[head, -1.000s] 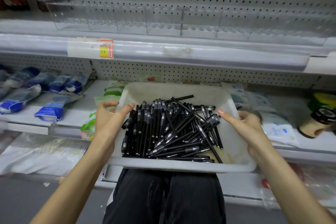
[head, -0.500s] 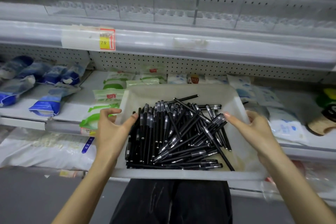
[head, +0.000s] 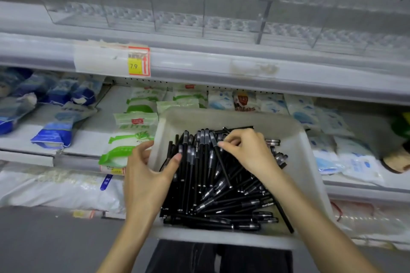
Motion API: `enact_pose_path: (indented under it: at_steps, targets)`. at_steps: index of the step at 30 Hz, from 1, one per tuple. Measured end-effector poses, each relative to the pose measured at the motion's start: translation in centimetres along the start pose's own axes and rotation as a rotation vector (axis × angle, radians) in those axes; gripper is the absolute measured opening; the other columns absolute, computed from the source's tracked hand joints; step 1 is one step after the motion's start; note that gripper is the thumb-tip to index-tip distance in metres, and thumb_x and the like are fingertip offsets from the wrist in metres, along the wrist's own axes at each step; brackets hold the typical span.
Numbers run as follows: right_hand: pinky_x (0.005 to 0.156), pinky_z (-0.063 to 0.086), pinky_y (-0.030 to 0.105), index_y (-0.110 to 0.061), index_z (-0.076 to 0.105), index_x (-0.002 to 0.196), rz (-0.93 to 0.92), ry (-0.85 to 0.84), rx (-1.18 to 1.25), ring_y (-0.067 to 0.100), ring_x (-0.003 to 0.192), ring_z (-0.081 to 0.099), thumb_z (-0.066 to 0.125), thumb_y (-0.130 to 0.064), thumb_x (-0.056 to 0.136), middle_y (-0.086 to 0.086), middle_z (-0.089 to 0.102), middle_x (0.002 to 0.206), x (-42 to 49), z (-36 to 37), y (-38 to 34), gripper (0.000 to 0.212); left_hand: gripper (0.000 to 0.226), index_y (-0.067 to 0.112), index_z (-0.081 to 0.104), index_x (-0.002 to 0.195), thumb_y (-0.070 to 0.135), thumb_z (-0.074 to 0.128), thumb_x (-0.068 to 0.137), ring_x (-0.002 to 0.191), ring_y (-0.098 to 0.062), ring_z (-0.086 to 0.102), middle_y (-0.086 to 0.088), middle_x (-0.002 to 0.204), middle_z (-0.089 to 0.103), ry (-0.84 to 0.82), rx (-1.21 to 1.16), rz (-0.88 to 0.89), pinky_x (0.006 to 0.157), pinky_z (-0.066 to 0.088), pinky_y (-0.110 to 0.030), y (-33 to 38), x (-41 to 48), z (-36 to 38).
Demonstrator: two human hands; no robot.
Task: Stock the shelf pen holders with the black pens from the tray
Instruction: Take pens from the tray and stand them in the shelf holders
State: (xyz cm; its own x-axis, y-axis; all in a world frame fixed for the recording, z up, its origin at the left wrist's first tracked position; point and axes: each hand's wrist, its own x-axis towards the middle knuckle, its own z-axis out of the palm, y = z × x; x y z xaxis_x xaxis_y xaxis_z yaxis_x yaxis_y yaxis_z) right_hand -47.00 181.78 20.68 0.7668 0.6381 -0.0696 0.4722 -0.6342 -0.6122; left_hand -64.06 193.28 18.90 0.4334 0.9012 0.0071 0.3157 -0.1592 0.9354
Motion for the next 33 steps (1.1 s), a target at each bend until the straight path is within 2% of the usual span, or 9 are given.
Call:
enact_pose_path:
  at_steps: [5,11,13,16,18,21,26,29,33]
  targets:
    - [0.077,0.05,0.029,-0.015,0.064,0.081,0.081,-0.049,-0.005,0.011,0.074,0.062,0.071,-0.035,0.083,-0.006,0.062,0.066,1.2,2.5,0.1,0.022,0.052,0.029,0.046,0.115,0.03,0.078,0.075,0.087,0.007,0.049,0.018,0.098,0.05,0.009,-0.06,0.036,0.076,0.037,-0.02,-0.6,-0.6,-0.4]
    - [0.06,0.051,0.024,-0.019,0.054,0.077,0.135,-0.067,0.051,0.007,0.057,0.062,0.075,-0.031,0.081,-0.001,0.065,0.064,0.3,4.2,0.2,0.024,0.047,0.026,0.048,0.114,0.031,0.076,0.077,0.084,0.023,0.047,0.024,0.096,0.05,0.019,-0.041,0.053,0.069,0.034,0.0,-1.4,-0.8,-0.8]
    - [0.047,0.046,0.015,-0.014,0.058,0.081,0.176,-0.093,0.151,0.0,0.043,0.057,0.073,-0.027,0.083,-0.001,0.064,0.061,0.1,4.3,0.3,0.02,0.047,0.025,0.048,0.114,0.031,0.076,0.077,0.087,0.011,0.052,0.022,0.096,0.052,0.022,-0.035,0.049,0.072,0.035,-0.005,-1.6,-0.9,-1.1]
    - [0.039,0.04,0.014,-0.011,0.061,0.086,0.215,-0.107,0.307,0.003,0.043,0.056,0.07,-0.022,0.085,0.004,0.067,0.068,-0.3,3.9,0.2,0.014,0.046,0.026,0.048,0.113,0.031,0.076,0.078,0.092,-0.007,0.056,0.015,0.099,0.058,0.042,-0.033,0.039,0.082,0.039,-0.023,-2.0,-1.4,-1.5]
    - [0.04,0.041,0.016,-0.007,0.062,0.09,0.226,-0.104,0.429,0.006,0.048,0.056,0.068,-0.018,0.087,0.007,0.069,0.073,-1.0,3.6,-0.1,0.013,0.045,0.026,0.048,0.113,0.03,0.076,0.078,0.089,0.003,0.056,0.022,0.096,0.055,0.057,-0.046,0.036,0.08,0.039,-0.021,-2.2,-1.9,-1.9]
    - [0.042,0.042,0.016,-0.001,0.063,0.095,0.242,-0.094,0.562,0.004,0.047,0.053,0.065,-0.014,0.089,0.007,0.068,0.071,-2.4,3.4,-0.3,0.014,0.045,0.026,0.048,0.114,0.029,0.075,0.079,0.085,0.017,0.053,0.024,0.095,0.055,0.052,-0.053,0.036,0.071,0.038,-0.006,-2.5,-2.7,-2.2]
    - [0.042,0.042,0.019,-0.001,0.061,0.095,0.277,-0.064,0.673,0.005,0.045,0.052,0.062,-0.011,0.09,0.019,0.07,0.083,-4.8,4.5,-0.2,0.012,0.044,0.029,0.046,0.115,0.03,0.073,0.081,0.086,0.013,0.053,0.023,0.096,0.055,0.014,-0.006,0.052,0.069,0.039,-0.004,-2.4,-3.6,-2.7]
    - [0.042,0.042,0.019,-0.002,0.059,0.093,0.258,-0.067,0.717,0.006,0.044,0.052,0.06,-0.009,0.091,0.018,0.069,0.08,-5.4,4.9,-0.2,0.007,0.044,0.029,0.045,0.115,0.031,0.073,0.08,0.089,0.003,0.056,0.021,0.097,0.056,-0.001,0.037,0.055,0.072,0.039,-0.015,-2.4,-3.9,-2.8]
    - [0.042,0.043,0.02,-0.008,0.053,0.092,0.18,-0.036,0.708,0.007,0.044,0.053,0.057,-0.005,0.092,0.016,0.067,0.078,-4.5,3.8,-0.7,0.005,0.053,0.018,0.046,0.124,0.037,0.07,0.081,0.107,-0.019,0.053,0.003,0.113,0.056,-0.06,0.131,0.064,0.087,0.041,-0.033,-2.1,-3.0,-2.7]
